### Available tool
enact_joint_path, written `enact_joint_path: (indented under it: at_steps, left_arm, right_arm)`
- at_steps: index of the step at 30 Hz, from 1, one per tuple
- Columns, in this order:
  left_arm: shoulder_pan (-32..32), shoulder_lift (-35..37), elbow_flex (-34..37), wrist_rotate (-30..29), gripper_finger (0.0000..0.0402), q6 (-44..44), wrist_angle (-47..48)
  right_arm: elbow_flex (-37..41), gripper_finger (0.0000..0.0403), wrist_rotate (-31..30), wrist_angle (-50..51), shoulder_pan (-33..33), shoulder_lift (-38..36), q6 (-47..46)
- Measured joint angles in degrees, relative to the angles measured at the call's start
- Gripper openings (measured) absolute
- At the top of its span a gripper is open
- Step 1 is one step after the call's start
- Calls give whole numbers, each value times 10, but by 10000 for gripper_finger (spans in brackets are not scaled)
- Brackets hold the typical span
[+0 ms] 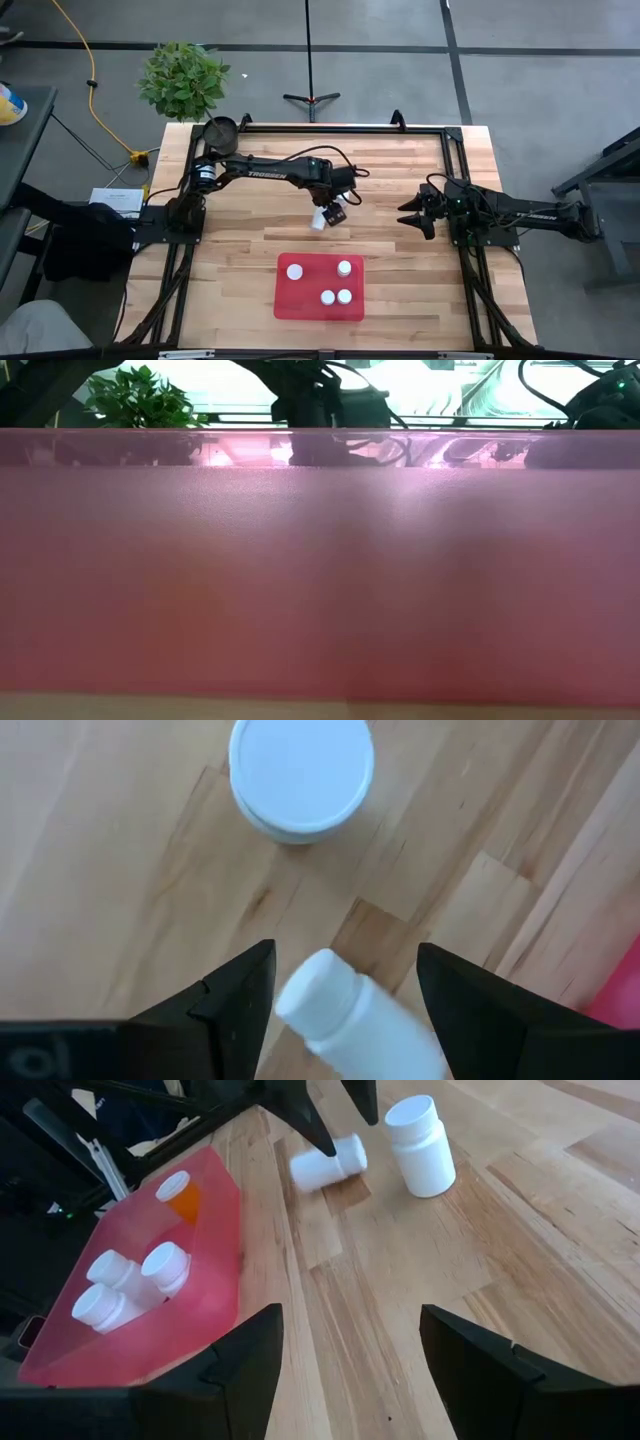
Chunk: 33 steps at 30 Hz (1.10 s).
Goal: Pick and place pill bottles into a basket
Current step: Put the bottom white pill bottle into the red bin
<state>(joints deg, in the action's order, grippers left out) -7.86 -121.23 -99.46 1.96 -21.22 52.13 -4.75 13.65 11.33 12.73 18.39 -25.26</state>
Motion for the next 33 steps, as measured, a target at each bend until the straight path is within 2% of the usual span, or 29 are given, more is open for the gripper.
enact_joint_path:
  at_steps: [11,17,25,29,33]
  left_arm:
    - [0,0,0,-59,276,99,-19]
    - [0,0,0,-56,276,157,-61]
    - [0,0,0,-59,276,222,-65]
    - [-4,0,0,-85,276,227,-66]
    - [-18,0,0,-85,276,224,-66]
  right_arm:
    - [0,226,0,0,0,0,0]
    - [0,226,0,0,0,0,2]
    - [0,226,0,0,0,0,2]
    - [0,226,0,0,0,0,3]
    - [0,226,0,0,0,0,7]
